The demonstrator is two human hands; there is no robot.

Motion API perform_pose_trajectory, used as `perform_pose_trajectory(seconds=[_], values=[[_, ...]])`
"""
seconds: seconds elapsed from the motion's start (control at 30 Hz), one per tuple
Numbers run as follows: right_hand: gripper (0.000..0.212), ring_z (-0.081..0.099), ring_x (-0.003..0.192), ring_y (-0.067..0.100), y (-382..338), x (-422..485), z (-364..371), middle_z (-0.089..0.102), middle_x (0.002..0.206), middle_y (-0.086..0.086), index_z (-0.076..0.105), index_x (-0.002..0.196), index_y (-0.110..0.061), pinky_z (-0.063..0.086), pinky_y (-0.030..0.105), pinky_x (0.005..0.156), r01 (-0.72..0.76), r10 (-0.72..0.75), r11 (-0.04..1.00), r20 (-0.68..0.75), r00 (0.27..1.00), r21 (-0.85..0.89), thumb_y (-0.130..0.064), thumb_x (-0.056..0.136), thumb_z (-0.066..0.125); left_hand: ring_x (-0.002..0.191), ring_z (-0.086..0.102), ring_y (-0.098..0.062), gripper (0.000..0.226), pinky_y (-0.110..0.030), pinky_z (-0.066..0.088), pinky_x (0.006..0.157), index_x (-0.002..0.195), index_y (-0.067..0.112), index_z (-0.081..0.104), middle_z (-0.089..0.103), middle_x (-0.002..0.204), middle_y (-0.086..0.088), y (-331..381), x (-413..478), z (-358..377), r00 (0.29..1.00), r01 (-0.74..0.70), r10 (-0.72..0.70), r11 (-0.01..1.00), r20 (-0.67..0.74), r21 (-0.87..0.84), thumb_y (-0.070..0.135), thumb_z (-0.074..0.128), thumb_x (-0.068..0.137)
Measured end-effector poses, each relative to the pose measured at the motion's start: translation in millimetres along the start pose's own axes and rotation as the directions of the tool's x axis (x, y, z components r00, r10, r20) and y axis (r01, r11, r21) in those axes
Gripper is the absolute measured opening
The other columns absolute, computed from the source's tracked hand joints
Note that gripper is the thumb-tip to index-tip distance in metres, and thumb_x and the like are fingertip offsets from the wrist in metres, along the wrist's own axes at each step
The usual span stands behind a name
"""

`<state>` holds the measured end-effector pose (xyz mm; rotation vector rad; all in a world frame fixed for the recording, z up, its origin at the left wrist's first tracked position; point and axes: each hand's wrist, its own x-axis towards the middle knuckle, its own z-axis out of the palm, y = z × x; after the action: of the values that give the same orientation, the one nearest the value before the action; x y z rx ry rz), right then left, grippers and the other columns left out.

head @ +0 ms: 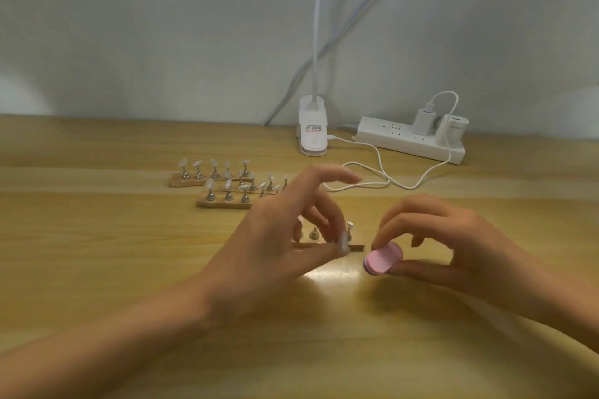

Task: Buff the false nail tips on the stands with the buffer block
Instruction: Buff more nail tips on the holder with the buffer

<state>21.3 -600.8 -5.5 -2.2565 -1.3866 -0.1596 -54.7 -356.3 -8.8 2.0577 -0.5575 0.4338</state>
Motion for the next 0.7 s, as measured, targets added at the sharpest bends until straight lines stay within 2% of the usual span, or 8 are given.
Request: perform_pose_trajectory(seconds=[0.1, 0.17, 0.27, 0.37, 0.47, 0.53, 0.6, 0.7], values=[[0.021, 0.063, 0.096, 0.011, 0.3, -7.4, -0.4, 0.064, 0.103, -0.017, 0.069, 0.102, -0.029, 0.052, 0.027, 0.075, -0.043, 0.043, 0.999, 0.002, 0.999, 0.02, -0.046, 0.092, 0.061, 0.082, 0.069, -0.013, 0.062, -0.026, 0.049, 0.059, 0.128, 0.035, 0.051, 0.07, 0.083, 0.009, -9.2, -12.3, 5.4, 0.992, 0.119, -0.112, 0.983, 0.063, -0.137, 0.008, 0.08, 0.081], [0.023, 0.062, 0.095, 0.009, 0.4, -13.6, 3.2, 0.063, 0.102, -0.017, 0.07, 0.1, -0.027, 0.051, 0.028, 0.079, -0.077, 0.076, 0.997, -0.033, 0.997, -0.017, -0.047, 0.092, 0.064, 0.091, 0.07, -0.014, 0.057, -0.022, 0.055, 0.069, 0.122, 0.038, 0.056, 0.071, 0.081, 0.006, -11.5, -15.1, 12.3, 0.977, 0.207, -0.183, 0.944, 0.113, -0.256, 0.009, 0.081, 0.08], [0.014, 0.059, 0.093, 0.009, -3.6, -18.4, 8.9, 0.062, 0.1, -0.012, 0.071, 0.1, -0.024, 0.047, 0.019, 0.073, -0.106, 0.108, 0.994, -0.105, 0.989, 0.027, -0.032, 0.089, 0.073, 0.108, 0.067, -0.007, 0.048, -0.028, 0.057, 0.087, 0.112, 0.039, 0.062, 0.071, 0.077, 0.004, -9.7, -8.0, 27.3, 0.958, 0.284, -0.245, 0.881, 0.15, -0.377, 0.012, 0.081, 0.077], [0.013, 0.057, 0.094, 0.006, -8.7, -24.1, 13.5, 0.06, 0.102, -0.011, 0.071, 0.099, -0.02, 0.047, 0.017, 0.07, -0.101, 0.101, 0.995, -0.166, 0.981, 0.01, -0.027, 0.088, 0.072, 0.092, 0.072, -0.008, 0.043, -0.02, 0.055, 0.076, 0.108, 0.039, 0.065, 0.07, 0.077, 0.003, -0.8, 2.1, 46.1, 0.953, 0.301, -0.25, 0.843, 0.169, -0.447, 0.014, 0.081, 0.077], [0.017, 0.057, 0.093, 0.007, -9.3, -35.9, 8.9, 0.061, 0.1, -0.008, 0.073, 0.097, -0.017, 0.044, 0.013, 0.072, -0.088, 0.076, 0.995, -0.212, 0.974, -0.049, -0.03, 0.091, 0.064, 0.073, 0.073, -0.016, 0.041, -0.021, 0.054, 0.069, 0.108, 0.029, 0.067, 0.068, 0.075, -0.004, 7.6, 11.1, 64.8, 0.937, 0.347, -0.292, 0.736, 0.189, -0.582, 0.006, 0.082, 0.076], [0.017, 0.057, 0.092, 0.007, -4.9, -46.7, -0.5, 0.06, 0.1, -0.009, 0.072, 0.1, -0.02, 0.044, 0.014, 0.07, -0.093, 0.084, 0.995, -0.225, 0.971, -0.03, -0.032, 0.091, 0.064, 0.072, 0.073, -0.019, 0.04, -0.022, 0.055, 0.066, 0.106, 0.025, 0.069, 0.067, 0.073, -0.007, 12.1, 19.9, 78.4, 0.927, 0.371, -0.305, 0.675, 0.216, -0.637, 0.006, 0.083, 0.074], [0.019, 0.057, 0.095, 0.008, 3.5, -60.3, -12.7, 0.059, 0.104, -0.009, 0.07, 0.106, -0.022, 0.048, 0.018, 0.069, -0.117, 0.123, 0.992, -0.201, 0.972, 0.039, -0.033, 0.091, 0.066, 0.073, 0.073, -0.019, 0.04, -0.02, 0.054, 0.067, 0.106, 0.024, 0.069, 0.067, 0.073, -0.006, 16.5, 29.6, 94.6, 0.927, 0.374, -0.285, 0.657, 0.244, -0.654, 0.007, 0.083, 0.072], [0.034, 0.059, 0.107, 0.012, 18.9, -91.0, -30.8, 0.058, 0.118, -0.007, 0.064, 0.122, -0.017, 0.052, 0.022, 0.08, -0.237, 0.246, 0.967, -0.094, 0.965, 0.094, -0.038, 0.096, 0.058, 0.076, 0.074, -0.02, 0.039, -0.019, 0.054, 0.068, 0.104, 0.027, 0.07, 0.066, 0.073, -0.005, 25.0, 45.6, 124.5, 0.921, 0.389, -0.25, 0.616, 0.299, -0.685, 0.012, 0.083, 0.071]])
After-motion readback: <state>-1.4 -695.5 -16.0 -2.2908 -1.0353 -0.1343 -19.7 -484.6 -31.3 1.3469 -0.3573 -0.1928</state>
